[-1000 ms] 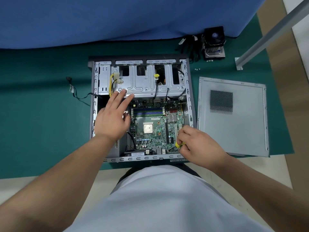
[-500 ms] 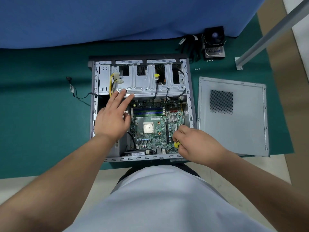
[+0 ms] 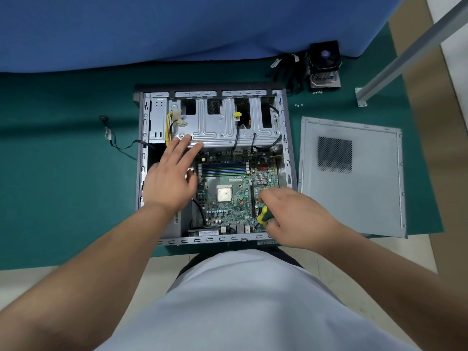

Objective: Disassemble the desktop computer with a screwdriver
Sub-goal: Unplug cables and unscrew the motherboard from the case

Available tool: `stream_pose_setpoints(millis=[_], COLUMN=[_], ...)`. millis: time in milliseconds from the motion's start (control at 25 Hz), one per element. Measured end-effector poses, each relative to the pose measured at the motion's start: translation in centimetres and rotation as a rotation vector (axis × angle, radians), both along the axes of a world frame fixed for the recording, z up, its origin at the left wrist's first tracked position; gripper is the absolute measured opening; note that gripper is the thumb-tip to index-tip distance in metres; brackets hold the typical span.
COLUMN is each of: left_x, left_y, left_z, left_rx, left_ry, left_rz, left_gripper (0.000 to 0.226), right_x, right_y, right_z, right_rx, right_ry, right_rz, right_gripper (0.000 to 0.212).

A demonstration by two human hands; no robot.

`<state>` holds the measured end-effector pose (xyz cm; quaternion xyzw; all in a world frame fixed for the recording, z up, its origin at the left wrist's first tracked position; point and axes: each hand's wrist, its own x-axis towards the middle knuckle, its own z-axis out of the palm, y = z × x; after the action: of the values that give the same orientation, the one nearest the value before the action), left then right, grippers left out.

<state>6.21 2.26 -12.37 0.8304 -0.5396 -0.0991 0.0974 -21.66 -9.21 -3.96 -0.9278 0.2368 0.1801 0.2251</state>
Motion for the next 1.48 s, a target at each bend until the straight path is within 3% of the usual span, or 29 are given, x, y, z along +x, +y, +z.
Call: stream_pose_setpoints(millis=[160, 240, 320, 440, 560, 600, 760, 880, 960, 1040, 1200, 1480], left_x=[0.1, 0.0, 0.0, 0.1, 0.0, 0.0, 0.0, 0.0, 0.0, 0.0, 0.0, 0.0], left_y=[0.0, 0.0, 0.1, 0.0, 0.0, 0.0, 0.0, 0.0, 0.0, 0.0, 0.0, 0.1], left_z=[0.0, 0.0, 0.1, 0.0, 0.1, 0.0, -0.1, -0.2, -0.2, -0.1, -0.1, -0.2], left_rx=[-0.002, 0.001, -0.001, 0.001, 0.002, -0.001, -0.004, -0.004, -0.008, -0.011, -0.016, -0.013], left_ry=[-0.003, 0.001, 0.001, -0.001, 0.001, 0.001, 0.002, -0.004, -0.004, -0.003, 0.006, 0.019], left_rz=[-0.002, -0.001, 0.001, -0.001, 0.004, 0.003, 0.004, 0.004, 0.005, 0.007, 0.009, 0.012], left_gripper=[0.072, 0.072, 0.072, 0.073, 0.073, 0.073, 0.073, 0.072, 0.072, 0.072, 0.072, 0.072], right_x=[-0.7, -1.1, -1.6, -1.9, -2.4, -2.5, -2.5, -2.5, -2.8, -2.7, -2.5, -2.6], right_y=[0.4, 0.4, 0.6, 1.1, 1.2, 1.0, 1.1, 1.4, 1.5, 1.9, 2.3, 1.8], right_z=[0.2, 0.3, 0.4, 0.2, -0.1, 0.1, -0.1, -0.8, -0.8, -0.8, -1.1, -0.9], right_rx=[-0.110, -0.007, 0.095, 0.080, 0.166, 0.193, 0.192, 0.227, 0.303, 0.316, 0.152, 0.235], right_ry=[0.035, 0.006, -0.020, -0.004, -0.040, -0.035, -0.076, -0.126, -0.152, -0.156, -0.089, -0.106], right_rz=[-0.024, 0.086, 0.105, -0.018, 0.083, 0.107, -0.094, -0.083, -0.142, -0.201, -0.229, -0.293], right_gripper=[0.033, 0.023, 0.033, 0.039, 0.026, 0.033, 0.031, 0.021, 0.032, 0.029, 0.025, 0.036])
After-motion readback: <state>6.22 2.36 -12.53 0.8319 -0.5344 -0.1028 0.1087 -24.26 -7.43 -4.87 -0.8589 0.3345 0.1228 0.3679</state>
